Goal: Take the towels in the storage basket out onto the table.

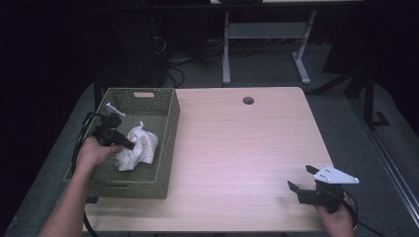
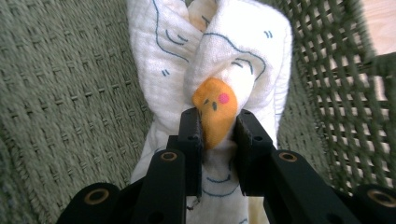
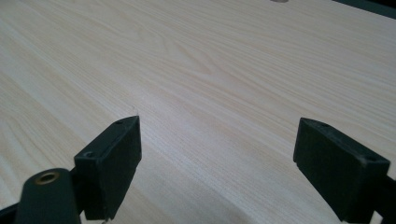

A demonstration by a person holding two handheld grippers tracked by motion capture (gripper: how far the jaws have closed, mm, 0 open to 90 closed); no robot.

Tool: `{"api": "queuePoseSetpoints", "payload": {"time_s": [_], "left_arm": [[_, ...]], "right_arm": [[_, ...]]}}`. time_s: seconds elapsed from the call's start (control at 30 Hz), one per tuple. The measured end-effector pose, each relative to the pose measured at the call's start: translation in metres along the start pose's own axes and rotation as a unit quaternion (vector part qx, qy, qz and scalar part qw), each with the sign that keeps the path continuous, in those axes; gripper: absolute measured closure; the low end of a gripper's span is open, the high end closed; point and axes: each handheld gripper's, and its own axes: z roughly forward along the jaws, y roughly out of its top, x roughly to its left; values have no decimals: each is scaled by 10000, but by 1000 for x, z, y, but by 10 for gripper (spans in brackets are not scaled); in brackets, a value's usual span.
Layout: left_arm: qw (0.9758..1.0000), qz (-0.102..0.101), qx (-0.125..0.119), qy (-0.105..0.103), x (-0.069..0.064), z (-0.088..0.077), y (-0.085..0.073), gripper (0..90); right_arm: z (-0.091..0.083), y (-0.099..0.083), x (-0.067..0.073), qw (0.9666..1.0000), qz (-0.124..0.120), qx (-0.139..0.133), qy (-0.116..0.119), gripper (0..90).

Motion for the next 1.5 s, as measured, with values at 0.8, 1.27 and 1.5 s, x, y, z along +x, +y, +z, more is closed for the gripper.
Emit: {"api": "queuePoseSetpoints", "payload": {"time_s": [0.8, 1.27, 1.5], "left_arm": [[9940, -95, -871, -659, 0, -52, -5, 739], [9864, -290, -1259, -1016, 7, -73, -11, 739], [9807, -266, -1454, -1276, 3, -82, -12, 739]], "right_arm": [[0, 2, -1, 10000, 4, -59, 4, 148], [0, 3, -1, 10000, -13, -88, 18, 148], [-2, 3, -1, 9999, 11, -103, -17, 148]]}}
